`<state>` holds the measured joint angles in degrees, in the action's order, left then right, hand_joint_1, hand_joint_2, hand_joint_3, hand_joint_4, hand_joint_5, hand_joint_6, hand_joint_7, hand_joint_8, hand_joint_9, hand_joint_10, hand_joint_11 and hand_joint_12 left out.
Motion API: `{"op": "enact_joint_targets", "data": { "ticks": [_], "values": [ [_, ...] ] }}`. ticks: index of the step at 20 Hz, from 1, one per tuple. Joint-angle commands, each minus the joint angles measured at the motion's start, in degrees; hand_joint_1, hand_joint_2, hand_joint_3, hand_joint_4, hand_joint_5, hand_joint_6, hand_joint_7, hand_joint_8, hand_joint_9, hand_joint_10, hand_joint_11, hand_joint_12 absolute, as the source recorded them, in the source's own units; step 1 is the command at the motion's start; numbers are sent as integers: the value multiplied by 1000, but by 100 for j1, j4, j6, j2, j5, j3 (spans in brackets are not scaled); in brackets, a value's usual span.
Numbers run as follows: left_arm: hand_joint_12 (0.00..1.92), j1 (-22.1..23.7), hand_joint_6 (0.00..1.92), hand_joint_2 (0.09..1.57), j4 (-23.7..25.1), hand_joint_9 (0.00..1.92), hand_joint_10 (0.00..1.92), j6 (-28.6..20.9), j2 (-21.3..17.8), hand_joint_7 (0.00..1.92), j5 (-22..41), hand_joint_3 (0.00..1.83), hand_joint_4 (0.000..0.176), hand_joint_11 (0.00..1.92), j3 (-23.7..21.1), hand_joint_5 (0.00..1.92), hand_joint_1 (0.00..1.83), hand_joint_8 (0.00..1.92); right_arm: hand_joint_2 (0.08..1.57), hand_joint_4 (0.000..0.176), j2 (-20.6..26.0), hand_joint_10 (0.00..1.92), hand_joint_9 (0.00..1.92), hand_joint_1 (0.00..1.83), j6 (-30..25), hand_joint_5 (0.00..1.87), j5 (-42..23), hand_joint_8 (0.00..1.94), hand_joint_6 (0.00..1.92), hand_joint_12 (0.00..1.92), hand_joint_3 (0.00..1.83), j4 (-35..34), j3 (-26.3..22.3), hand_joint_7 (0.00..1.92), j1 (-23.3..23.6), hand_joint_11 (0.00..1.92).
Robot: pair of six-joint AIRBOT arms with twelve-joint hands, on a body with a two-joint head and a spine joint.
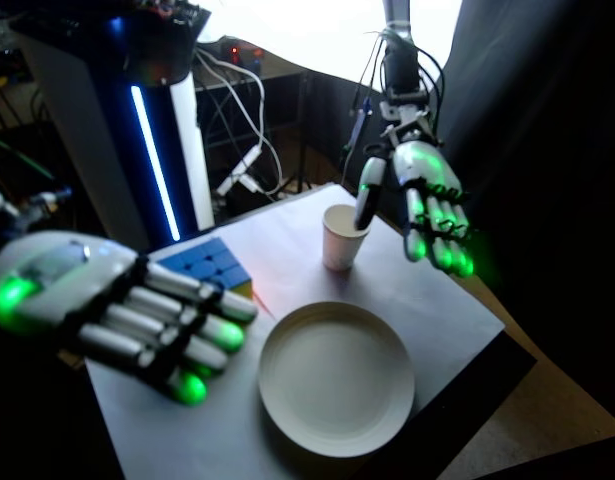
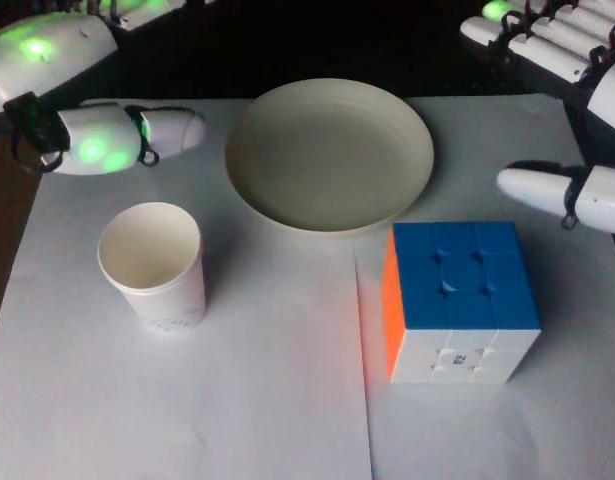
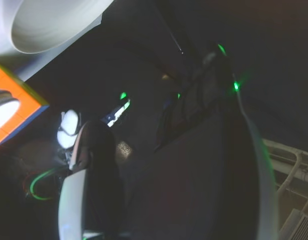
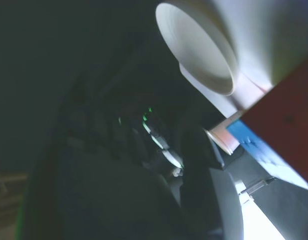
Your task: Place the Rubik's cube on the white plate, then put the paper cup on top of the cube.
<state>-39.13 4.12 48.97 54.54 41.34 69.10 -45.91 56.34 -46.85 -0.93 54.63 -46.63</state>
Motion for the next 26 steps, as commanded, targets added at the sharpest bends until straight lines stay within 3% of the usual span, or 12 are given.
{"op": "enact_joint_targets", "data": {
  "ticks": [1,3,4,6,8,11,14,19,20,22,23,26],
  "values": [
    [141,85,0,1306,-135,0,0,35,-41,0,614,1,107,0,-1,0,347,0,1203,0,14,38,3,458,-174,0,-709,0,0,926,0,98,-10,0,88,0],
    [170,85,2,1304,-173,0,0,75,-47,0,557,0,84,0,8,16,337,0,1185,0,15,0,0,504,-640,0,-709,0,0,401,4,364,-18,0,85,0],
    [172,85,0,1298,-195,0,0,103,-58,0,532,0,127,0,7,2,302,0,1149,0,14,4,12,494,-962,0,-709,0,0,595,0,567,-32,0,83,0],
    [11,84,0,1311,-229,0,0,116,-78,0,510,2,117,0,5,0,340,0,1080,0,19,16,44,494,-1149,0,-708,0,0,1254,0,761,-118,0,80,0],
    [26,84,4,1314,-248,0,0,124,-79,0,506,2,92,12,11,11,365,0,1075,0,23,2,4,584,-1149,0,-708,0,0,719,0,846,-189,0,80,0],
    [103,84,0,1316,-247,0,0,130,-68,0,551,0,100,0,-5,0,356,0,1057,0,-30,1,3,574,-1150,0,-708,0,0,879,0,911,-210,0,74,0],
    [99,83,1,1313,-262,0,0,134,-55,0,557,0,86,0,19,5,339,0,1070,0,-32,0,0,607,-1150,0,-709,0,0,118,1,1053,-318,0,73,0],
    [0,80,1,1304,-272,0,0,135,-57,0,565,0,102,0,18,6,329,0,1056,0,-31,0,0,582,-1346,0,-709,0,0,750,0,1176,-337,0,10,0],
    [0,80,0,1289,-273,0,0,135,-56,0,566,0,147,0,20,0,291,0,1048,0,-32,0,0,589,-1364,0,-709,0,0,1191,0,1188,-342,0,0,0],
    [0,78,0,1296,-276,0,0,136,-57,0,566,0,139,0,19,0,309,0,1054,0,-31,0,0,579,-1404,0,-709,0,0,1072,1,1190,-353,0,-36,0],
    [7,76,3,1310,-281,0,0,138,-58,0,566,3,97,14,20,10,367,0,1048,0,-30,0,0,593,-1434,0,-709,0,0,994,0,1195,-356,0,-60,0],
    [0,69,0,1293,-308,0,0,158,-60,0,567,0,122,0,20,0,323,0,1015,0,-28,0,0,583,-1489,0,-709,0,0,850,0,1199,-370,0,-135,0]
  ]
}}
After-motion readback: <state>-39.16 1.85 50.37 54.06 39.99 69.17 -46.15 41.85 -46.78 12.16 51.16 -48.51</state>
